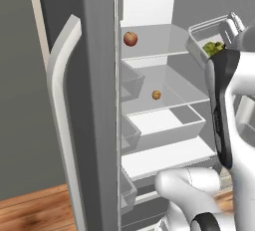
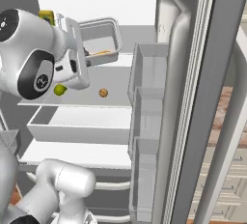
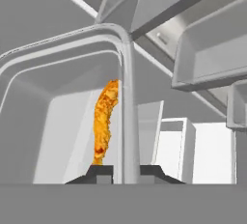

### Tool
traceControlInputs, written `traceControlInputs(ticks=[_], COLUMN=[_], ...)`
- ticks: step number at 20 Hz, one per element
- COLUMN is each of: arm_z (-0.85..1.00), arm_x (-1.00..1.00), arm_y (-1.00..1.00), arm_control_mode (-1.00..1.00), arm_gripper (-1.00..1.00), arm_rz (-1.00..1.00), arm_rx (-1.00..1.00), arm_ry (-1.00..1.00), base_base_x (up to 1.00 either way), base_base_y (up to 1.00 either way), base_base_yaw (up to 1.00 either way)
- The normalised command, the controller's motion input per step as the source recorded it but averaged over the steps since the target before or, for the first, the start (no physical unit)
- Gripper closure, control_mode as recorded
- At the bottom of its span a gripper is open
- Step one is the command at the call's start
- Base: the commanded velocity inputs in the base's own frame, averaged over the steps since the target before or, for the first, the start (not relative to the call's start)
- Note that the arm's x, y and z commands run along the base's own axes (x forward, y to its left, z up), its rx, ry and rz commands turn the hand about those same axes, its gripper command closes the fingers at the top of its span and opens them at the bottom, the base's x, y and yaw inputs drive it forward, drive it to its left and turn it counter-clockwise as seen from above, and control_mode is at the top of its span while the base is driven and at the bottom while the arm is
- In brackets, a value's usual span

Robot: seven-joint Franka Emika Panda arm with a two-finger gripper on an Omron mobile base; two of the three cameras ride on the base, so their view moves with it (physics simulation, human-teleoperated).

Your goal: Place the tupperware on the top shelf of the fridge. Make space for the tupperware among the existing items by rearranging them on the shelves if needed. Close the fridge door when finished.

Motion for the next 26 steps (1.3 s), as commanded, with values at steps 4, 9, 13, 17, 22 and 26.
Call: traceControlInputs(ticks=[4, 9, 13, 17, 22, 26], arm_z=[0.03, -0.03, -0.28, -0.25, -0.19, -0.17], arm_x=[0.60, 0.73, 0.56, 0.58, 0.64, 0.67], arm_y=[0.00, 0.00, -0.06, -0.10, -0.02, -0.01], arm_control_mode=[-1.00, -1.00, -1.00, -1.00, -1.00, -1.00], arm_gripper=[1.00, 1.00, 1.00, 1.00, 1.00, 1.00], arm_rz=[0.00, 0.00, 0.00, 0.00, 0.00, 0.00], arm_rx=[0.07, 0.01, 0.00, 0.00, 0.00, 0.00], arm_ry=[0.10, 0.05, 0.00, 0.00, 0.00, 0.00], base_base_x=[0.00, 0.00, 0.00, 0.00, 0.00, 0.00], base_base_y=[0.00, 0.00, 0.00, 0.00, 0.00, 0.00], base_base_yaw=[0.00, 0.00, 0.00, 0.00, 0.00, 0.00])
